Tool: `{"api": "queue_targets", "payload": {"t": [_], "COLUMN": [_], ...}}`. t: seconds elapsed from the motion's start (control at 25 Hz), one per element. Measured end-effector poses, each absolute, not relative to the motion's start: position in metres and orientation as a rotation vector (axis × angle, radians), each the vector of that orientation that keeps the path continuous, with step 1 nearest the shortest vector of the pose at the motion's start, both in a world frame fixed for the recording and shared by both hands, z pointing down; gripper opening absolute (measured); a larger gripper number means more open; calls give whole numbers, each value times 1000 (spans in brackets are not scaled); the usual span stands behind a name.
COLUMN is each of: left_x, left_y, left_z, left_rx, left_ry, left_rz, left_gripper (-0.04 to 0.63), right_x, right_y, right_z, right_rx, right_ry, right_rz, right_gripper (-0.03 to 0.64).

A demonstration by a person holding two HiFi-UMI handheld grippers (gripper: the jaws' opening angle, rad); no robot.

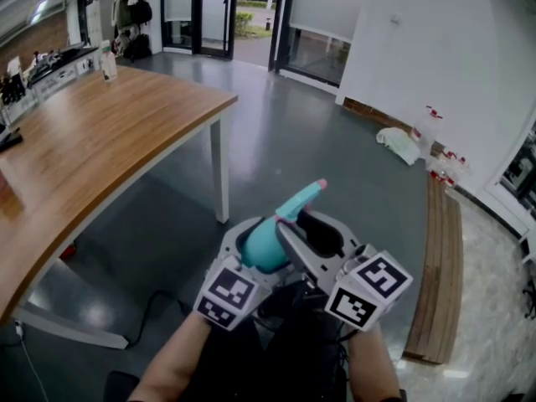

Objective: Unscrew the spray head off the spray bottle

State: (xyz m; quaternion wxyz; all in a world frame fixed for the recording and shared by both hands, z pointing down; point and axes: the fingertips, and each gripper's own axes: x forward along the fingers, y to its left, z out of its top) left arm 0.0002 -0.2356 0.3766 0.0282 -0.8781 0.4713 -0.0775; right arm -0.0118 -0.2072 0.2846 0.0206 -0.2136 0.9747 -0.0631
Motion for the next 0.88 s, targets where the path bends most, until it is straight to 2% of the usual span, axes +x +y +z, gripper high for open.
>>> {"api": "queue_targets", "payload": {"t": [0.36,0.88], "left_x": [7,28], "left_y": [-224,-192], "left_z": [376,375], "left_rx": [-2778,-2974], "left_ry": [1303,902], "left_rz": [-244,-235], "left_gripper": [437,437], "right_x": [-12,4], "right_y": [-199,-178], "right_z": [284,285], "right_rx": [-475,67], "right_ry": [3055,3034], "right_rz": [-137,-104], "right_gripper": [143,143]}}
